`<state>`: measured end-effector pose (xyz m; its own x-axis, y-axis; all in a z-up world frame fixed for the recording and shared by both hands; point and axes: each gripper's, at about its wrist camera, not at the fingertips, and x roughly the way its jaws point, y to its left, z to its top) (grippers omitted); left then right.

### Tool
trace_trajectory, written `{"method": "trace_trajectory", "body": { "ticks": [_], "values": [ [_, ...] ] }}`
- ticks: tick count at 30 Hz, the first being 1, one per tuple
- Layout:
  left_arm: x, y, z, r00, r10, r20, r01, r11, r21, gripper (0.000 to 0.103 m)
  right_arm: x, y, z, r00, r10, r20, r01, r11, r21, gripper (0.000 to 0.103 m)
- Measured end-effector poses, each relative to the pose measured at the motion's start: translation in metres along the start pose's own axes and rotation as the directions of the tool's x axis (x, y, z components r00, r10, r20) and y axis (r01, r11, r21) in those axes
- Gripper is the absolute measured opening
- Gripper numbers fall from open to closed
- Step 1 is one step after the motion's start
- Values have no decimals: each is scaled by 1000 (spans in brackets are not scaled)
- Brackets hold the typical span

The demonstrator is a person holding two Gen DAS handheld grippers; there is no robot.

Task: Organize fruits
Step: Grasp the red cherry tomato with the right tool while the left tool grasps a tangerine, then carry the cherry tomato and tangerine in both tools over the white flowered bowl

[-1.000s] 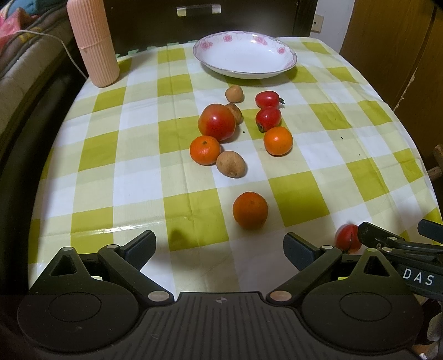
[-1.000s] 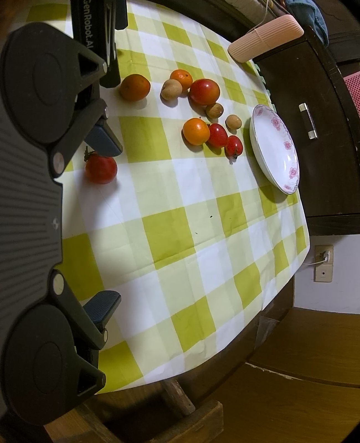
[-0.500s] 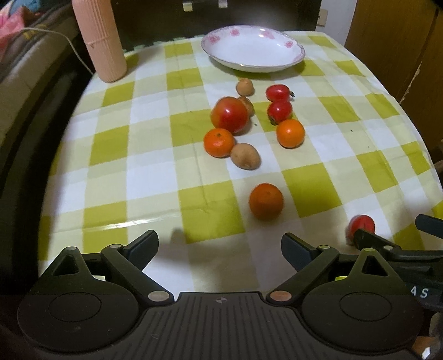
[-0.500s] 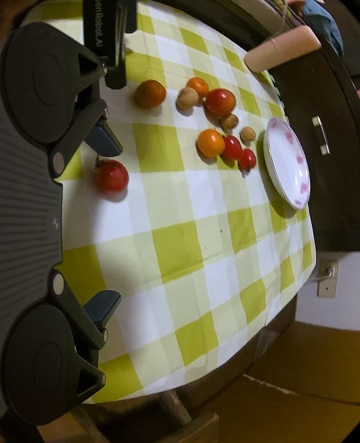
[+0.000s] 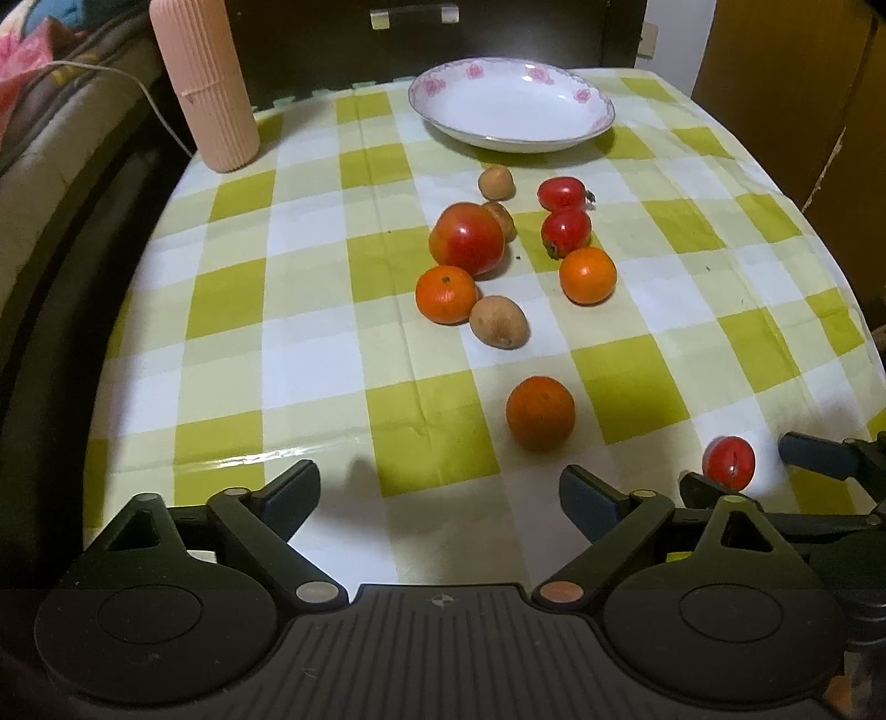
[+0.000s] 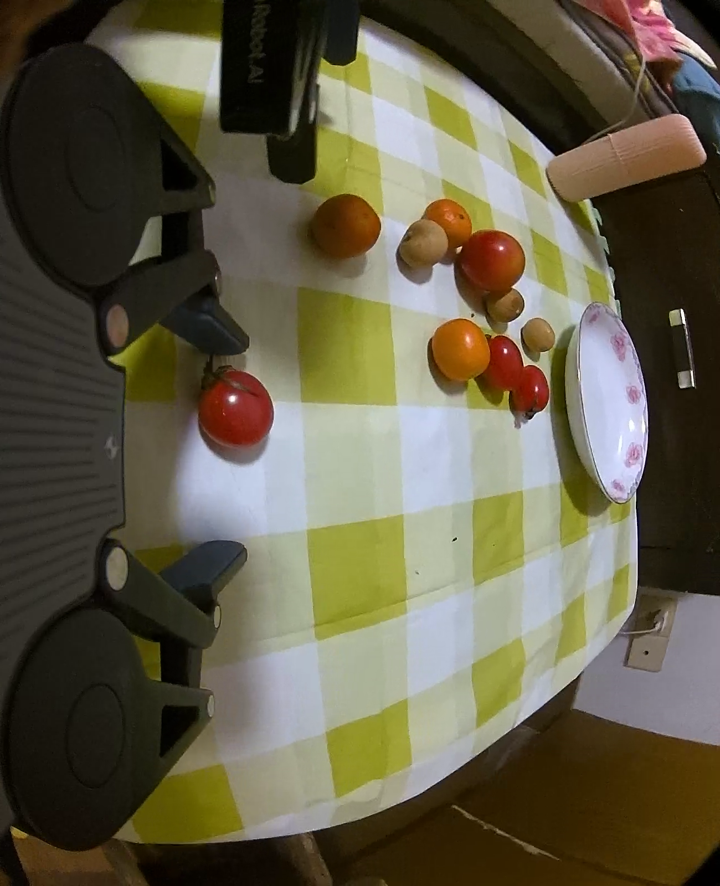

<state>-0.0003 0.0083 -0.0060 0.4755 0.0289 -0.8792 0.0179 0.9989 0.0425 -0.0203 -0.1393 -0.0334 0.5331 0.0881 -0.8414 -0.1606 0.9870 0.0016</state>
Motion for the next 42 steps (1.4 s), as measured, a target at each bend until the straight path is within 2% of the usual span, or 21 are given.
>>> {"method": "trace_trajectory", "body": {
  "ticks": [4, 5, 7, 8, 9, 16, 22, 23, 26, 28, 40, 42],
  "values": [
    [4, 0, -1, 1000, -1, -18, 1, 1000, 8, 86, 1, -1, 3, 1000, 6, -19, -6, 1000, -7, 72],
    [4, 0, -1, 1000, -3, -20, 3, 1000, 6, 82, 0, -1, 3, 1000, 4, -20, -4, 1000, -7, 68],
    [6, 1, -1, 1000, -7, -25, 7, 1000, -2, 79, -3, -2, 4, 1000, 1, -4, -1, 1000, -18, 49],
    [7, 1, -1, 1000, -7, -28, 7, 1000, -3, 78, -5, -1, 4, 1000, 0, 2, 0, 999, -33, 29],
    [8, 2, 0, 1000, -7, -29, 6, 1000, -3, 76, -5, 0, 4, 1000, 0, 3, 1, 999, -42, 24],
    [6, -3, 11, 998, -51, 30, 51, 999, -6, 74, -8, 0, 5, 999, 31, 17, -30, 998, -51, 23],
    [22, -20, 20, 997, -72, 26, 71, 997, 37, 72, -11, -10, 11, 999, 36, 32, -36, 999, -3, 23],
    [25, -22, 21, 997, -69, 29, 68, 997, 38, 69, -11, -12, 12, 999, 36, 31, -36, 999, 6, 23],
    [35, -23, 23, 998, -61, 16, 60, 997, 40, 68, -10, -15, 13, 999, 43, 26, -43, 999, 23, 23],
    [35, -24, 22, 998, -58, 35, 57, 997, 49, 67, -9, -16, 13, 999, 47, 24, -47, 999, 26, 23],
    [33, -22, 15, 997, -58, 58, 54, 996, 66, 69, -8, -22, 15, 997, 69, 19, -70, 996, 59, 23],
    [32, -21, 14, 997, -60, 57, 56, 996, 62, 64, -8, -22, 16, 997, 71, 19, -72, 996, 59, 23]
  ]
}}
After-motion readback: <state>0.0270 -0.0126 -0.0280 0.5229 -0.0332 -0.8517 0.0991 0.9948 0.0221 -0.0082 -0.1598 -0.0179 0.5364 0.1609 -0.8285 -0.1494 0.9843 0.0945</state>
